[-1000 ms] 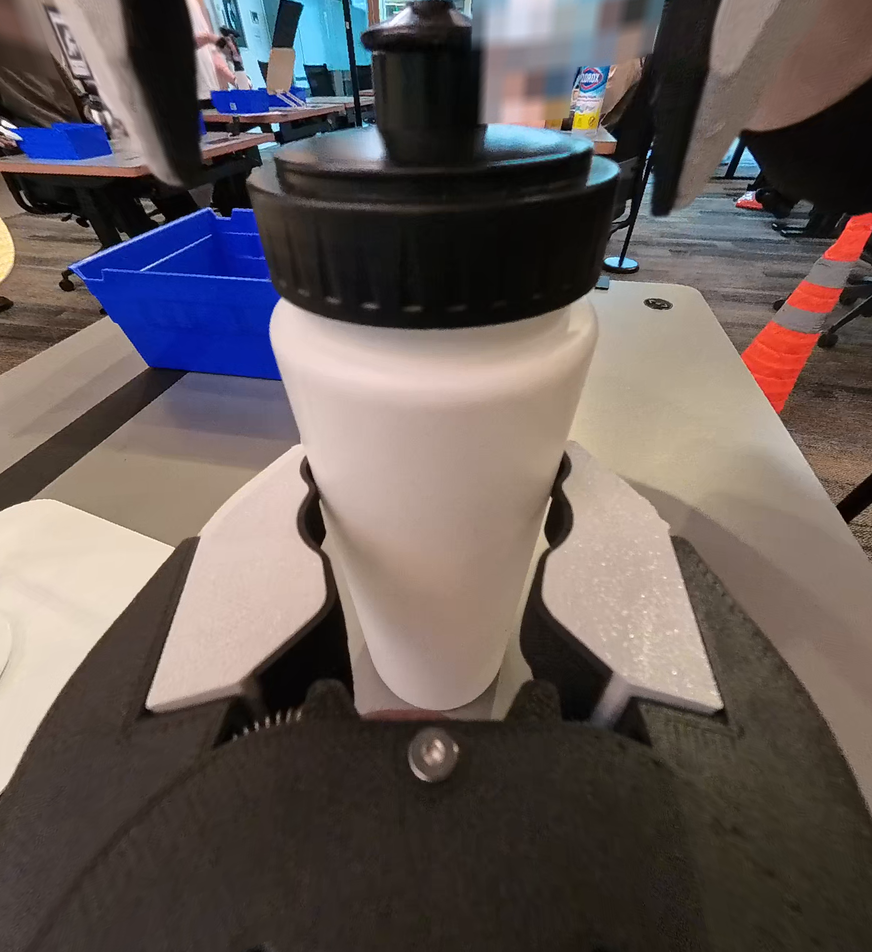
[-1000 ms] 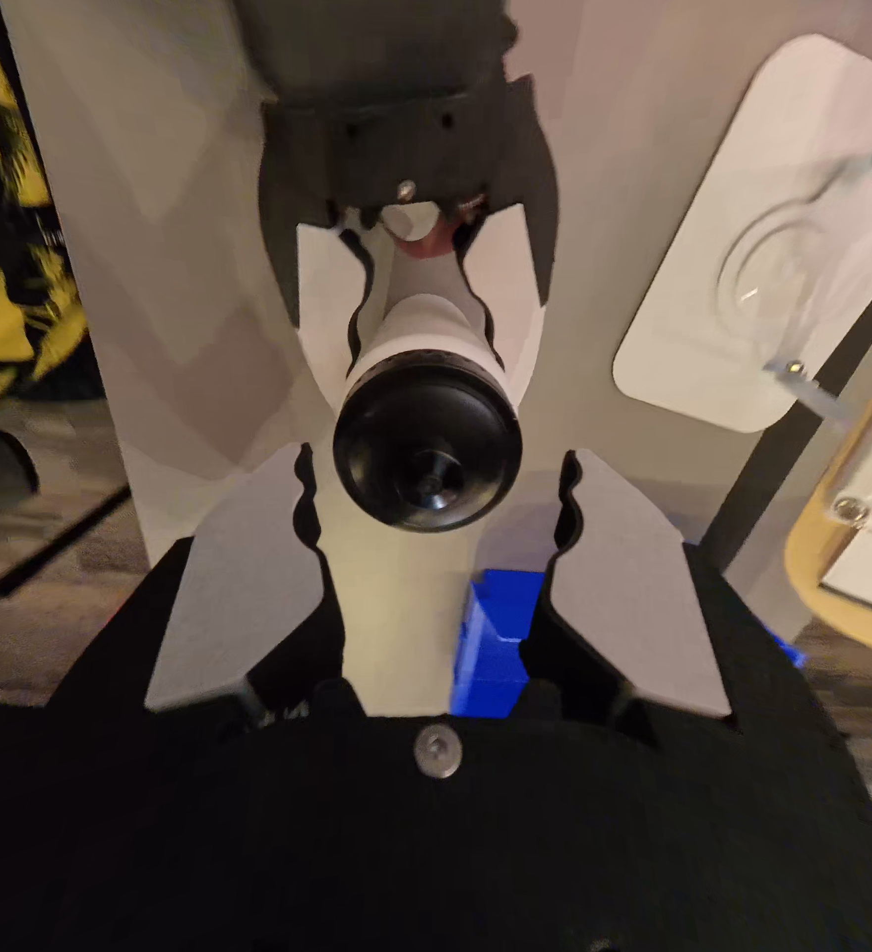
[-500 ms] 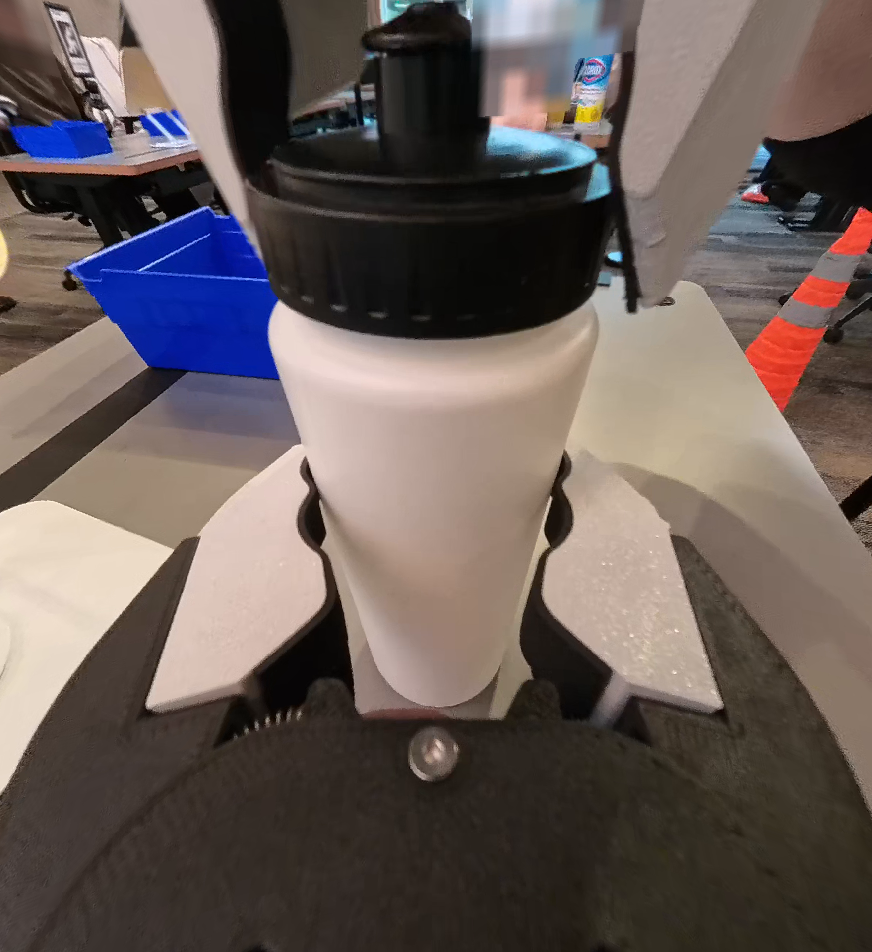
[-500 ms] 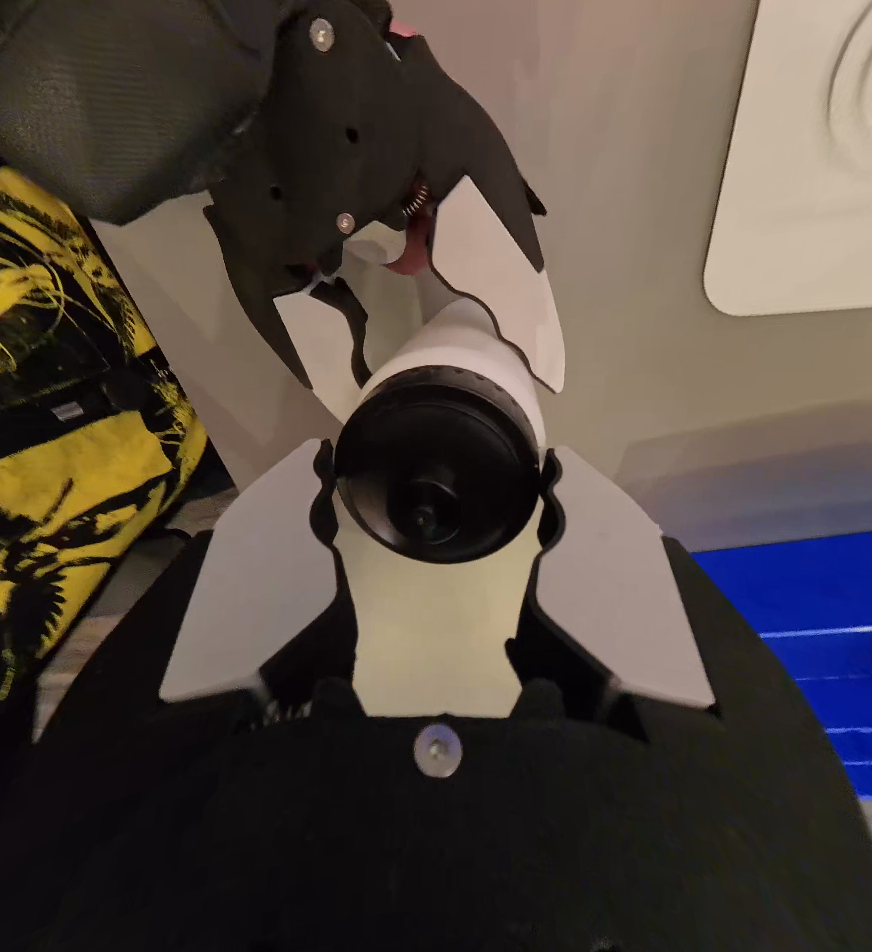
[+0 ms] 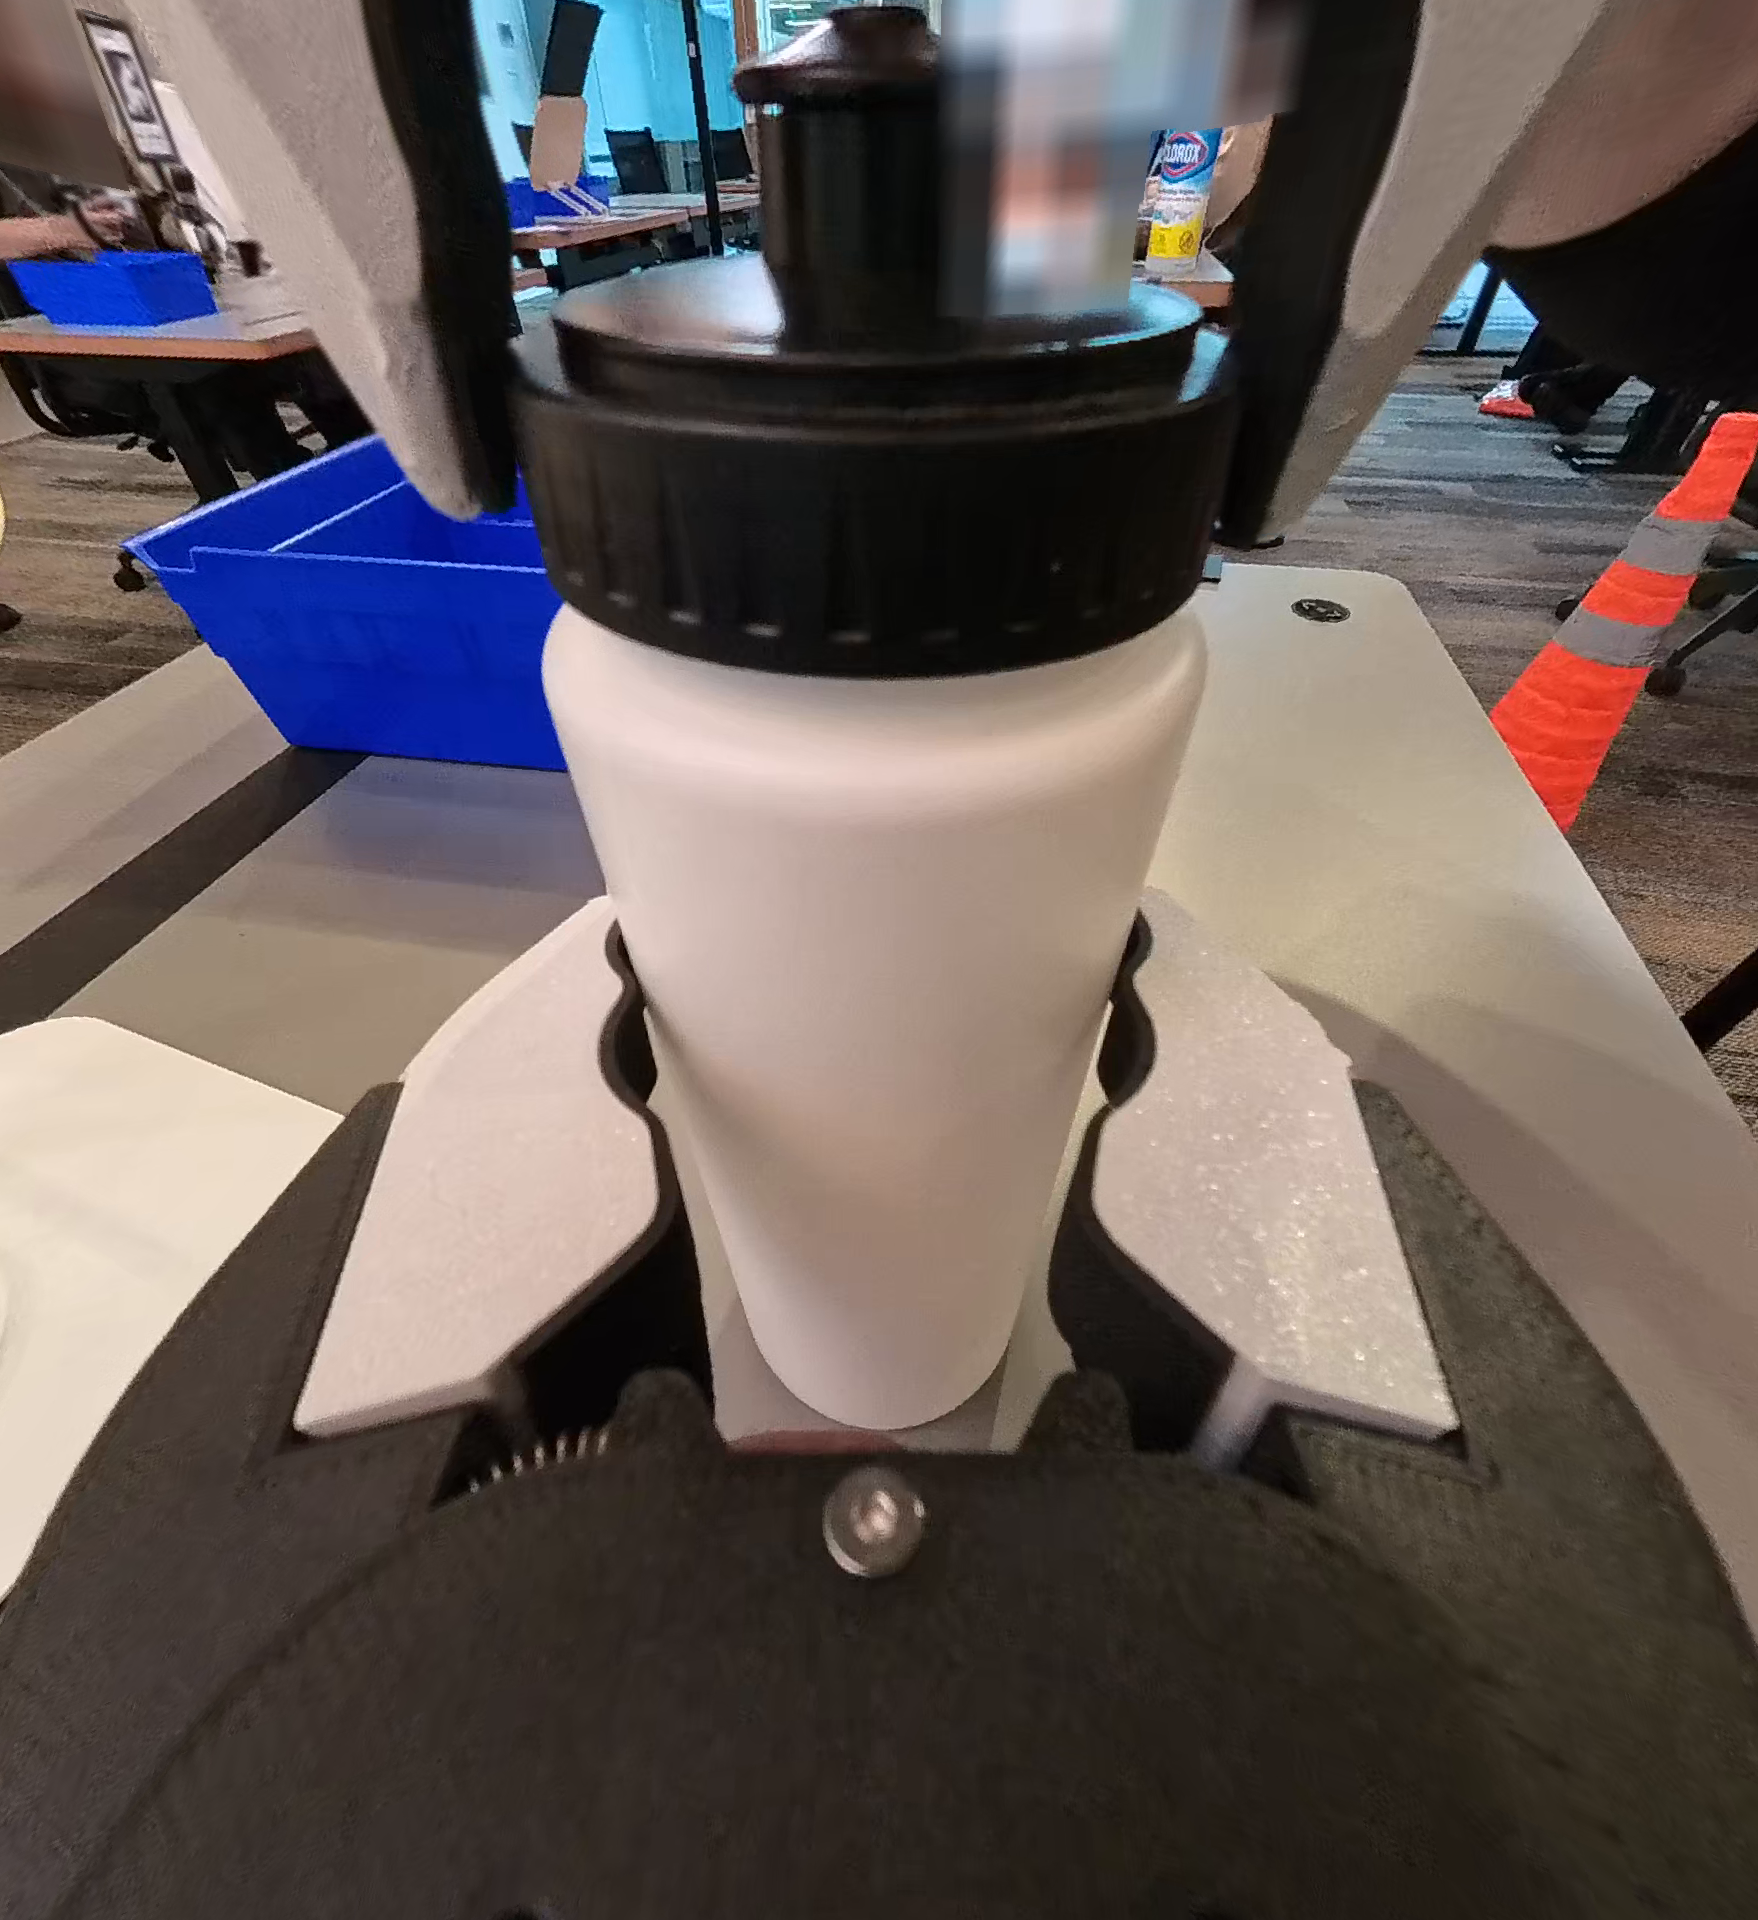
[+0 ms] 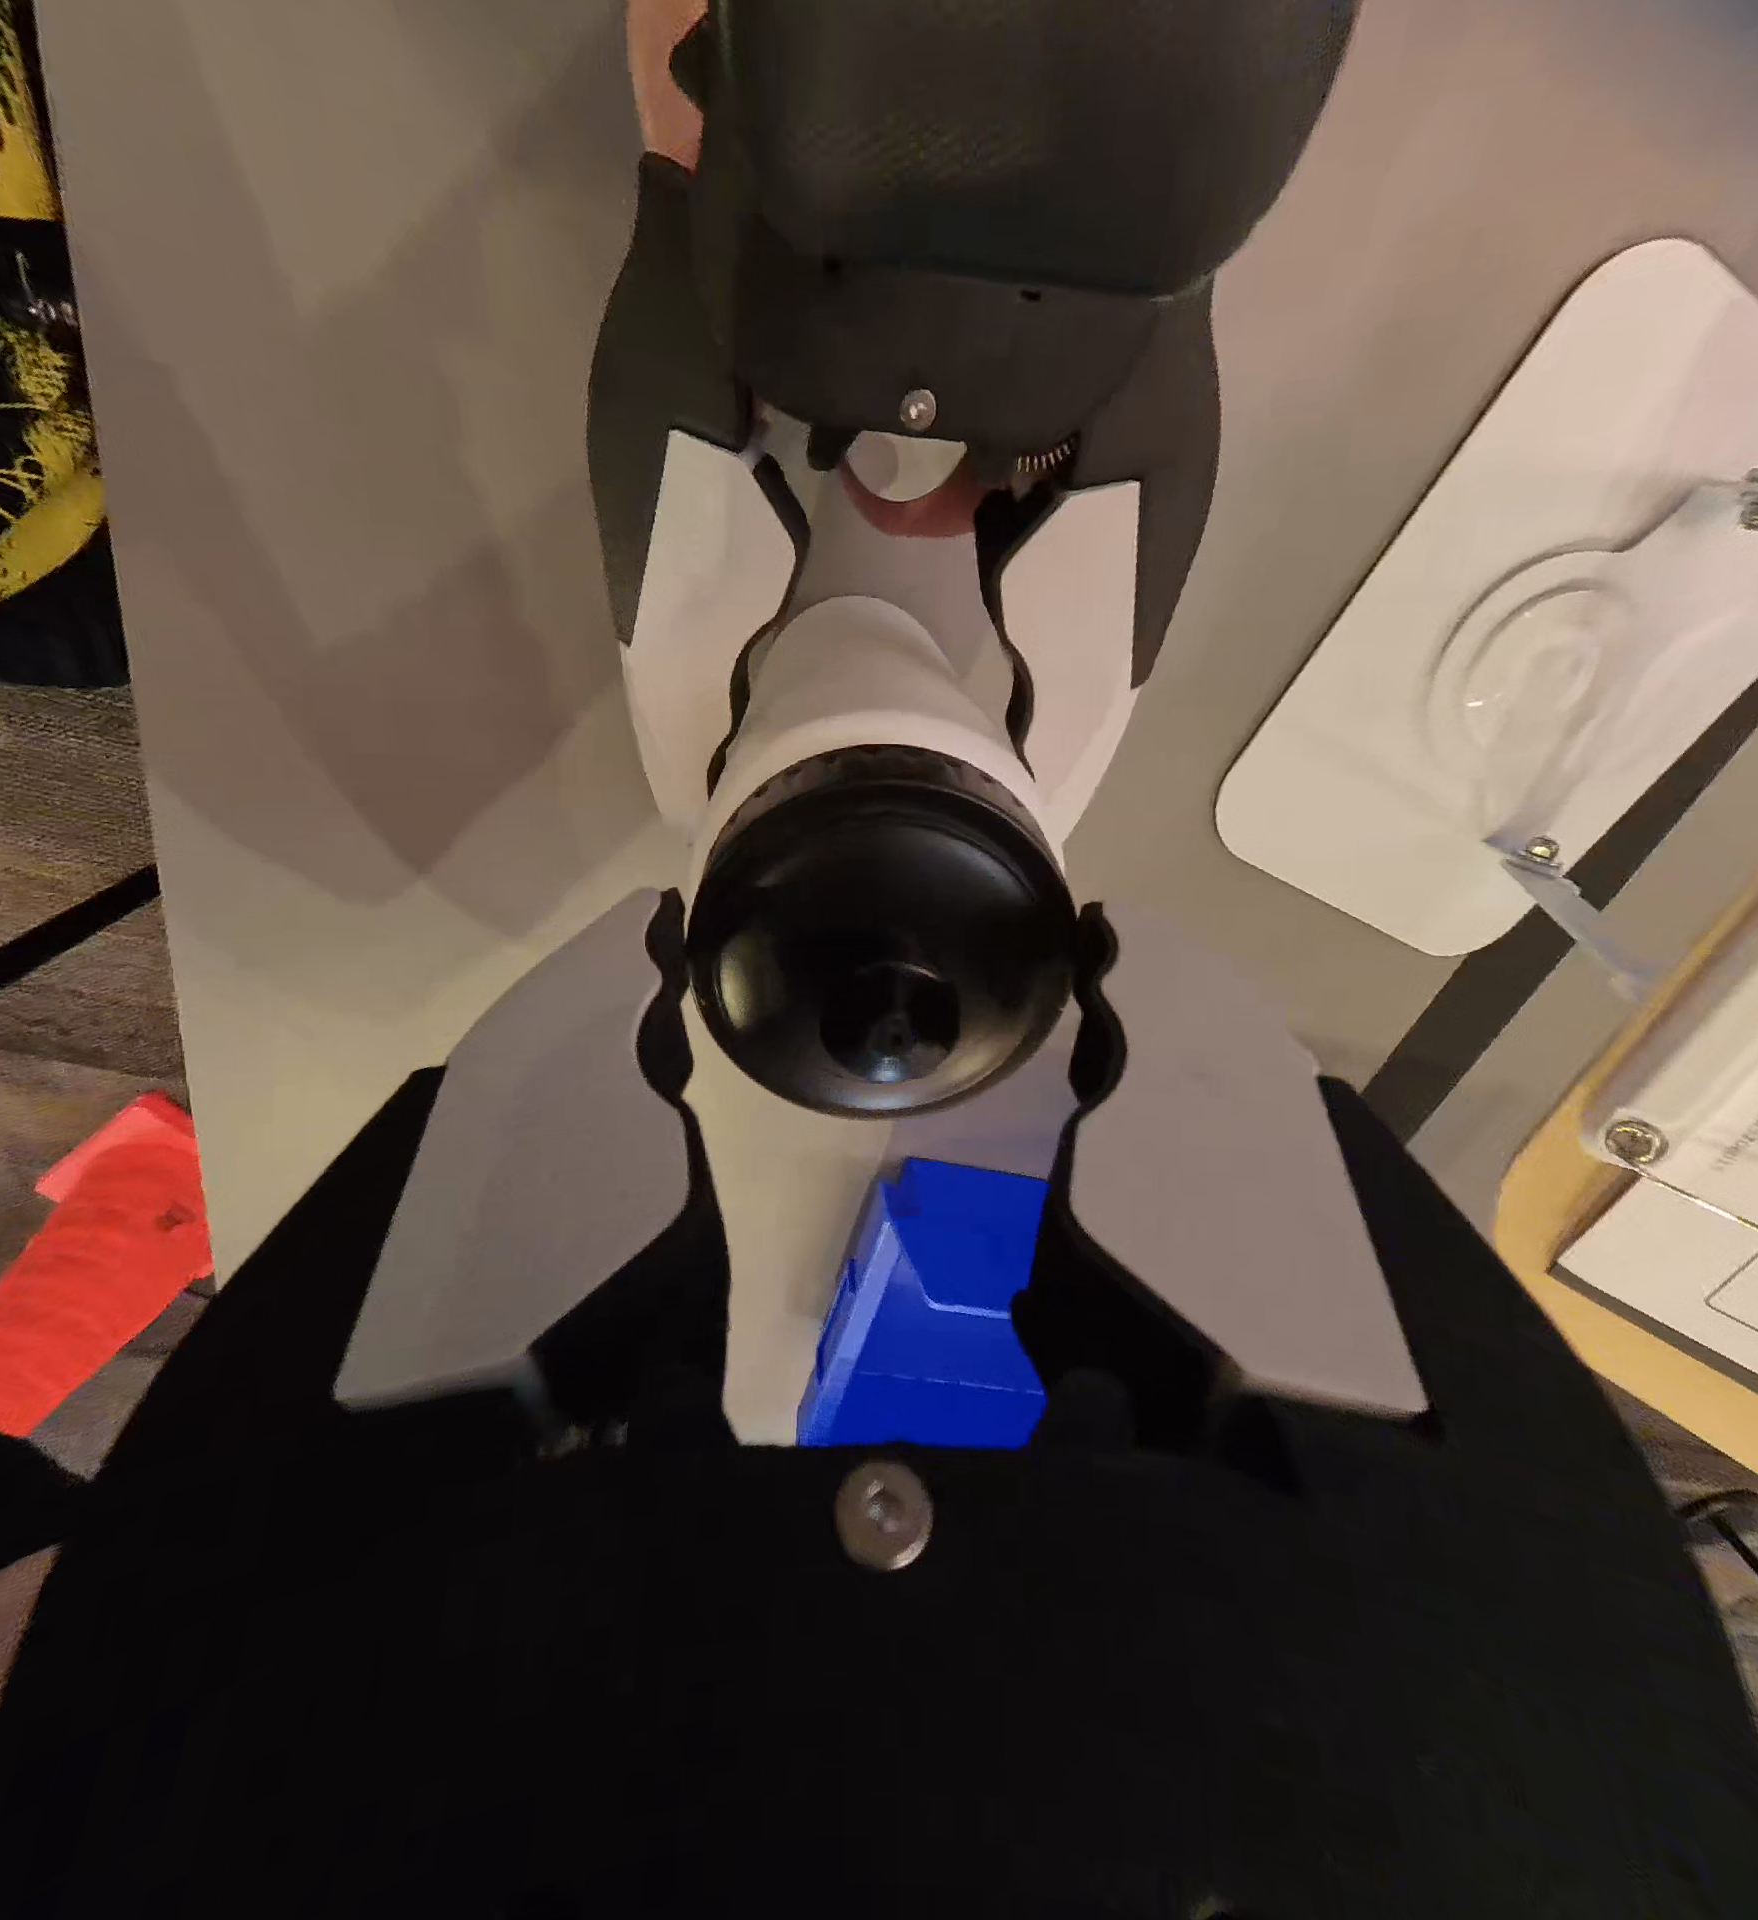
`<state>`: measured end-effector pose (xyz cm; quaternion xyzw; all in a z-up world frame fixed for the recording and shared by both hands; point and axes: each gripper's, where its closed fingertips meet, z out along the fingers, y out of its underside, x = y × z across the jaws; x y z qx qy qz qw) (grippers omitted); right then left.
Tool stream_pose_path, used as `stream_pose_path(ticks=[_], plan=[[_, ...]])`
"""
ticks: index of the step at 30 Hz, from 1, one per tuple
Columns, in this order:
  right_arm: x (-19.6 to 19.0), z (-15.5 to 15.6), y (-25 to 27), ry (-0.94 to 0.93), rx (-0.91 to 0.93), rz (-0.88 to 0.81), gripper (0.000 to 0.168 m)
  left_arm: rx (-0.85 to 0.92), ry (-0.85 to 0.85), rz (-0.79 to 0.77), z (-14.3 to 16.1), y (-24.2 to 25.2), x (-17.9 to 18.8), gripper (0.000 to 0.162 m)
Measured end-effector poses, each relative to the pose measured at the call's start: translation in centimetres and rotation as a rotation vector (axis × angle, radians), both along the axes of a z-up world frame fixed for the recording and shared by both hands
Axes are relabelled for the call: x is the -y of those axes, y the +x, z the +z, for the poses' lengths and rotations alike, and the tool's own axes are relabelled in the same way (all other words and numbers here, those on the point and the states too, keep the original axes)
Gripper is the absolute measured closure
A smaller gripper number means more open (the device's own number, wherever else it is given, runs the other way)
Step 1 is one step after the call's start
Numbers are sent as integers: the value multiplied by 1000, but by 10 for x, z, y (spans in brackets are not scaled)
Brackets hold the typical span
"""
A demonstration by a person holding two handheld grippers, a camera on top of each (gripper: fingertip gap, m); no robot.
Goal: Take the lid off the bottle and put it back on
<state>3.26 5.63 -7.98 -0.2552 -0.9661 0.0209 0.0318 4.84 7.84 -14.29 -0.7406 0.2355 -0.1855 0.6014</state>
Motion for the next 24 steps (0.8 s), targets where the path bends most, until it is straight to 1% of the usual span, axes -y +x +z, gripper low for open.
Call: stream_pose_path(ticks=[2,3,7,8,9,11,12,13,16,19,23,24], plan=[[0,0,0,-11,-4,-48,96,1,0,1,0,0,0,77],[-1,0,0,-21,5,-115,96,1,-1,2,0,0,0,77],[-3,0,-1,-79,28,-497,96,7,-5,8,0,-1,-2,77],[-3,0,0,-82,24,-540,95,6,-4,7,0,0,-1,77],[-2,-1,0,-80,20,-544,95,4,-2,5,0,0,-1,77],[-2,0,1,-69,25,-494,94,4,-2,6,0,0,-1,77],[-2,2,1,-66,21,-446,82,4,-2,6,0,0,-1,77],[-2,4,1,-62,3,-389,74,4,-2,6,0,0,-1,77],[-3,12,0,-3,-53,-201,74,5,-1,3,0,0,-1,77],[0,13,-1,25,-63,-57,80,8,0,1,0,0,-1,77],[-1,2,2,38,11,-21,98,5,0,0,0,0,-1,77],[-1,2,1,29,17,-42,97,4,0,1,0,0,0,77]])
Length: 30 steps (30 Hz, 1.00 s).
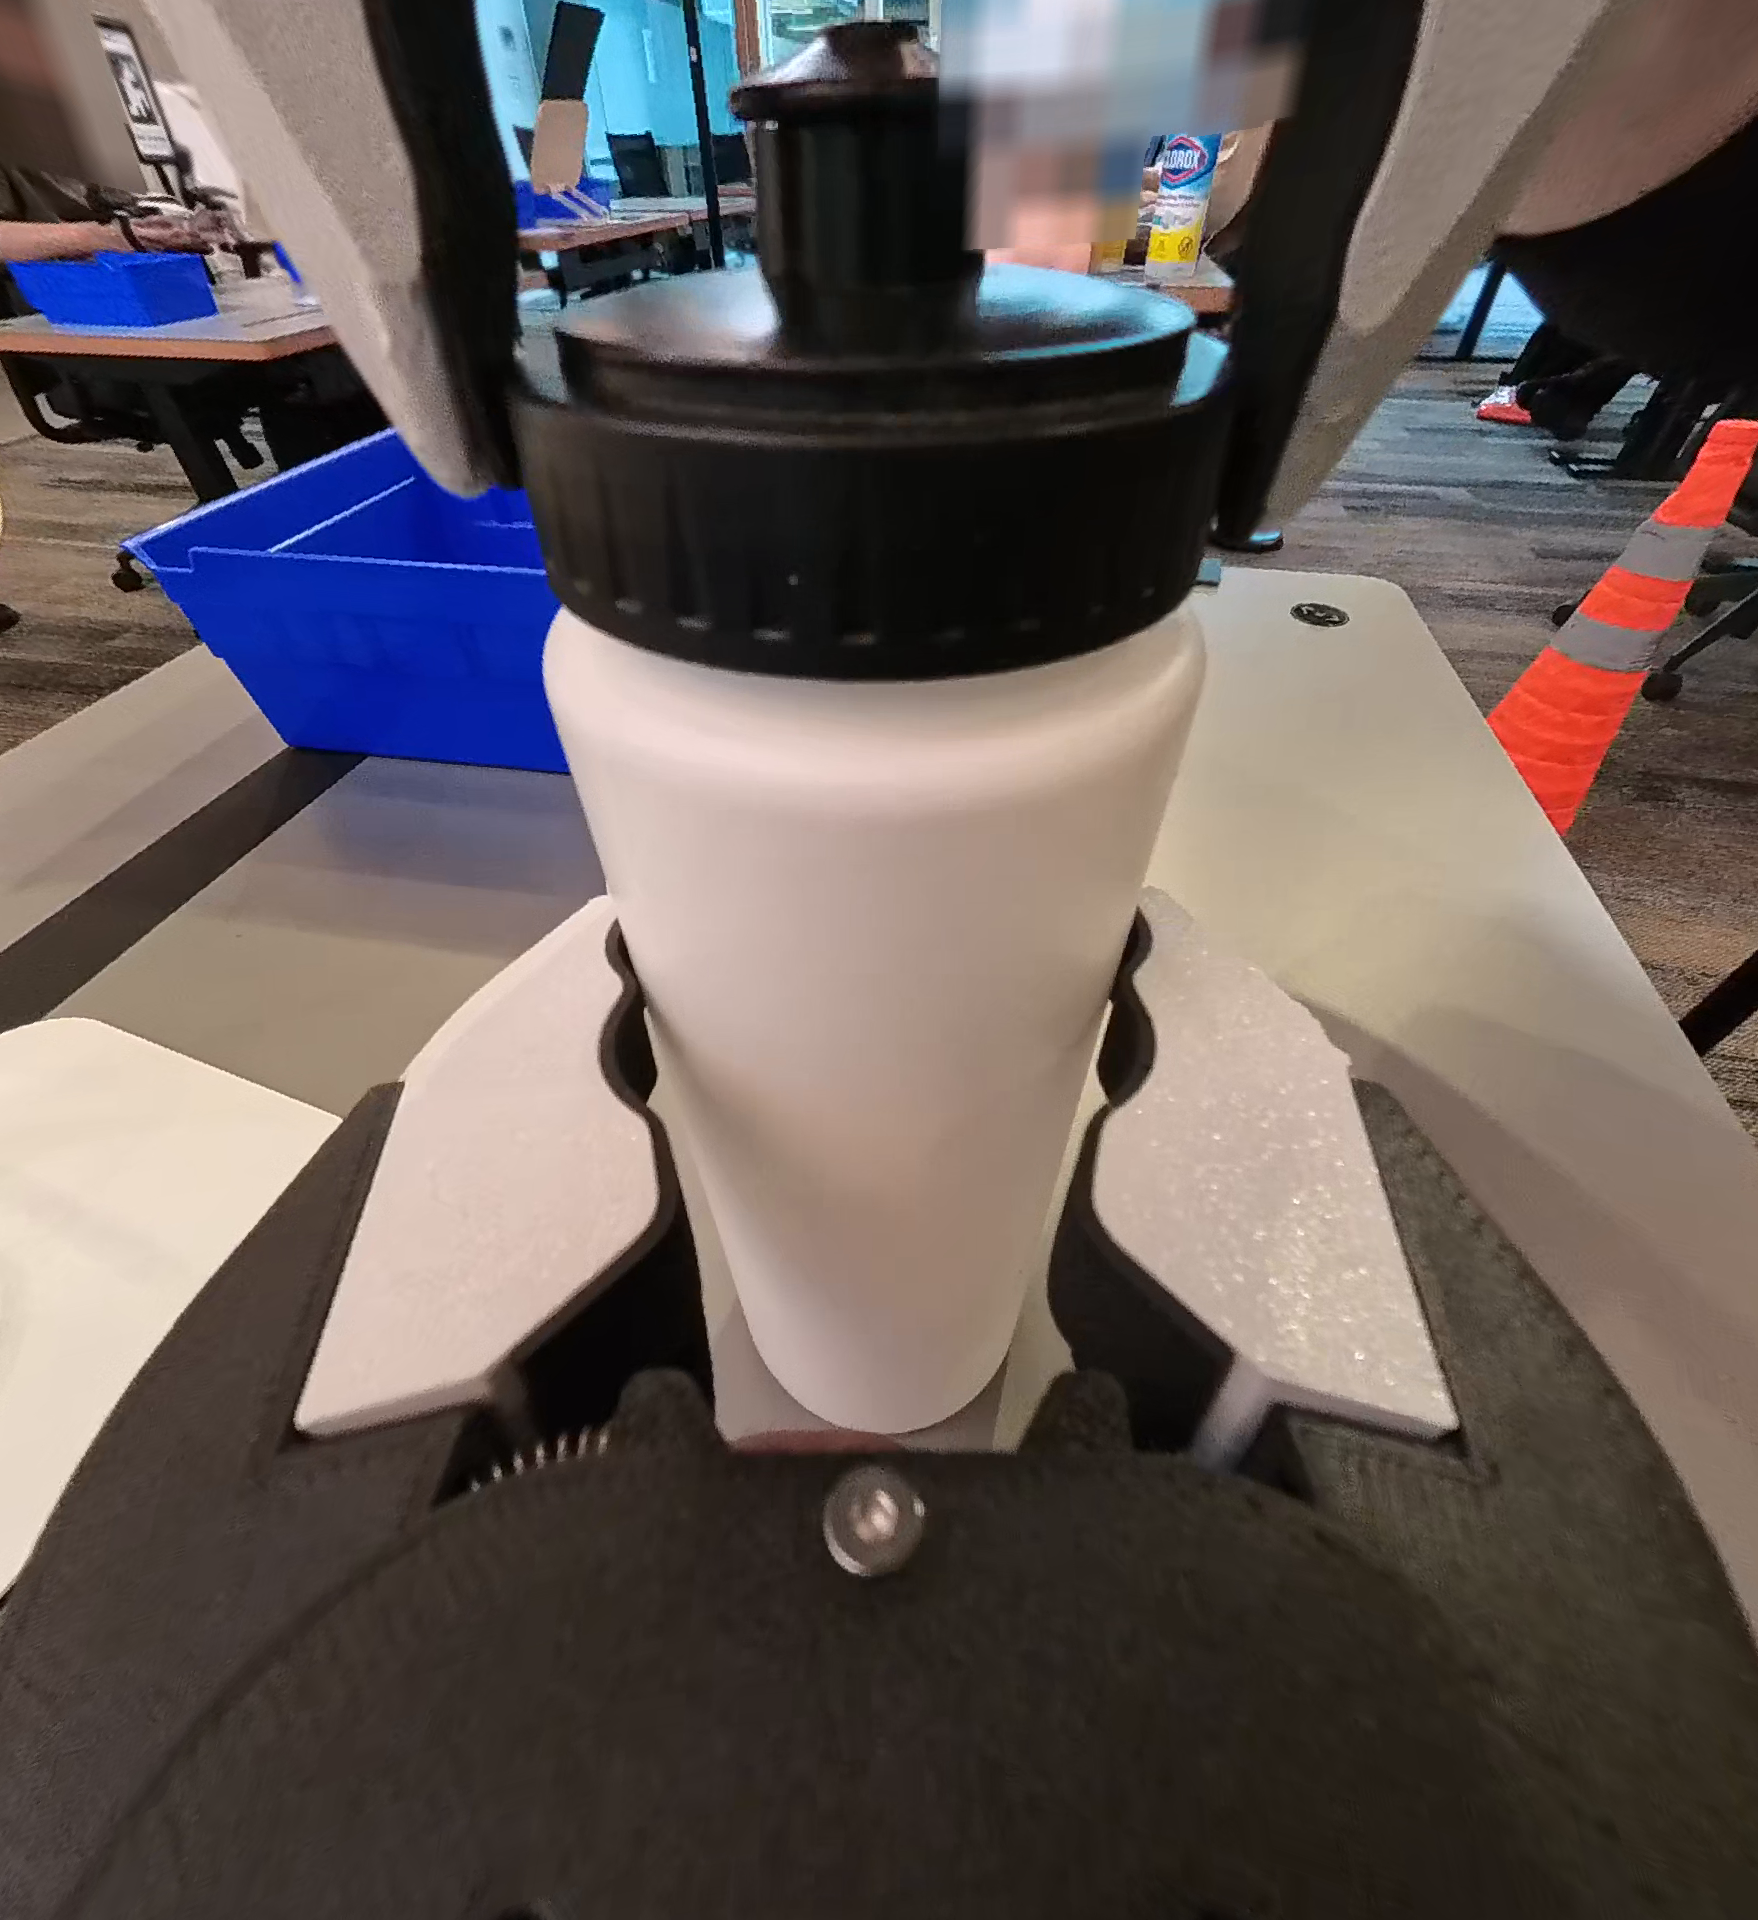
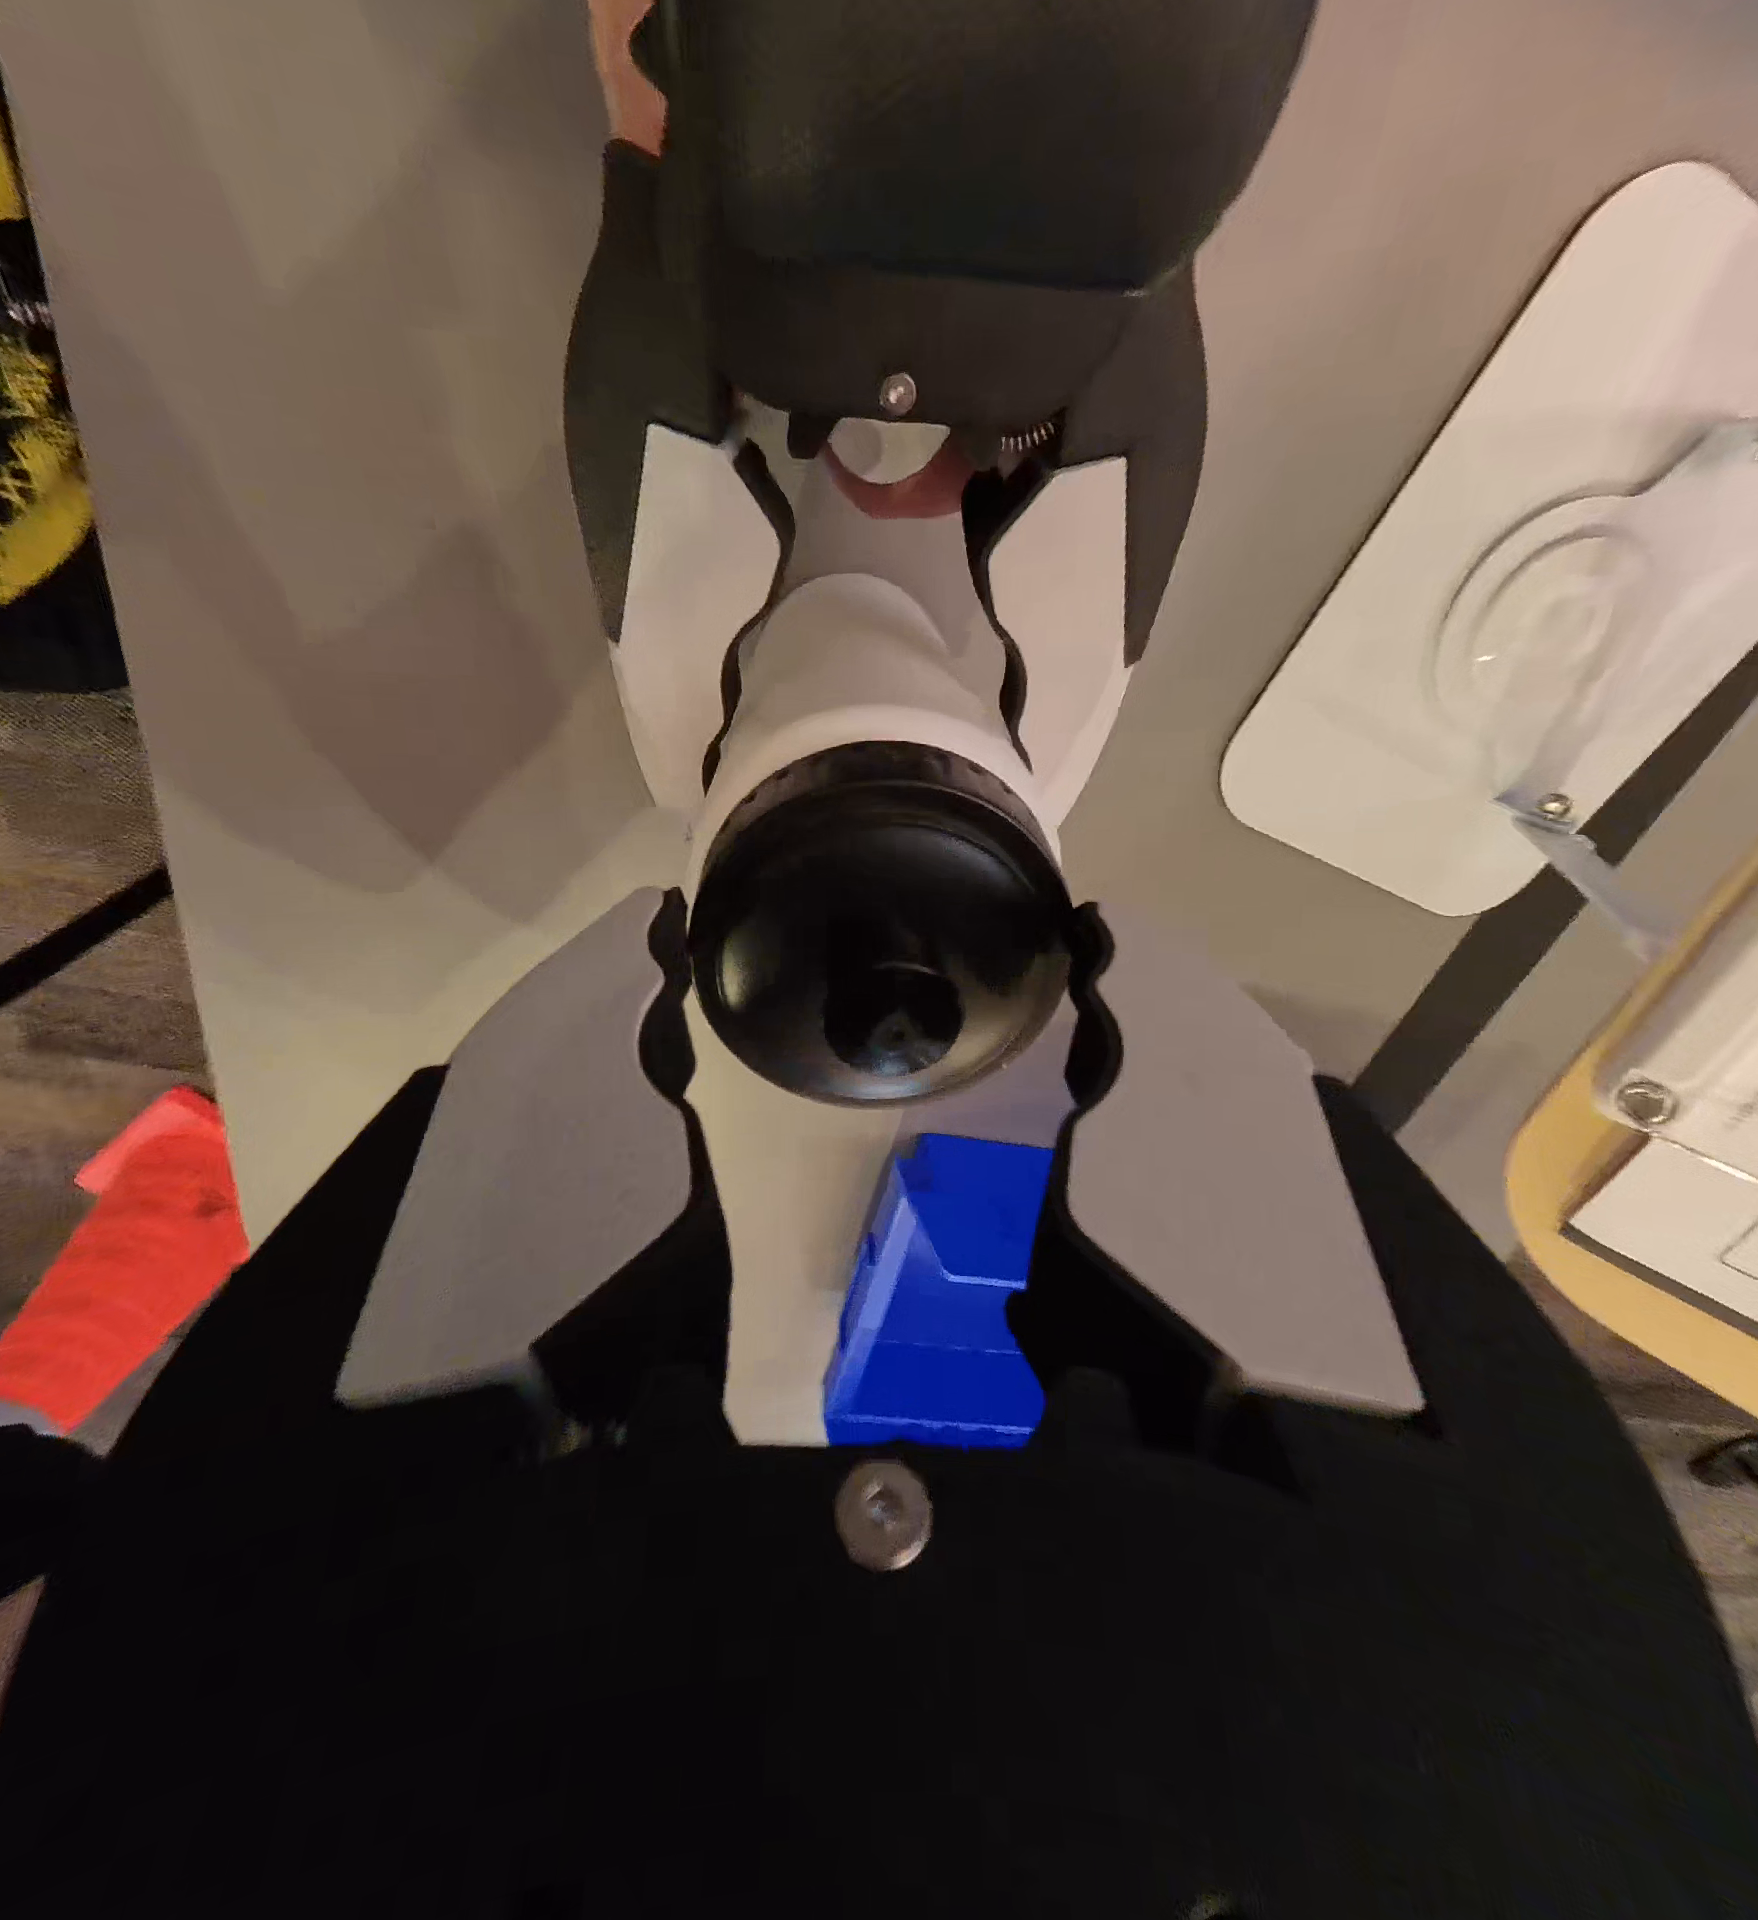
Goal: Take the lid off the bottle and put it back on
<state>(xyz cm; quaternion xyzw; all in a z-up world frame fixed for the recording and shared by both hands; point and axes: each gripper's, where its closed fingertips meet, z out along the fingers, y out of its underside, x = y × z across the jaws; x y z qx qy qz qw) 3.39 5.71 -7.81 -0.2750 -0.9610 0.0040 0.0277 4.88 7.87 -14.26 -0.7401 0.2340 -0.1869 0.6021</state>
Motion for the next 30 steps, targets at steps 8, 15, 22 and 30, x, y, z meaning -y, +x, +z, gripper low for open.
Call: stream_pose_path(ticks=[8,15,22,30], plan=[[-1,-1,2,-62,35,-466,96,0,-1,1,0,1,-1,77],[1,7,1,6,-61,-56,81,1,0,-2,0,1,0,77],[-1,0,3,9,-30,10,98,-1,2,-3,0,1,0,77],[-4,-4,9,-23,48,-443,94,0,-1,-3,0,3,-1,77]])
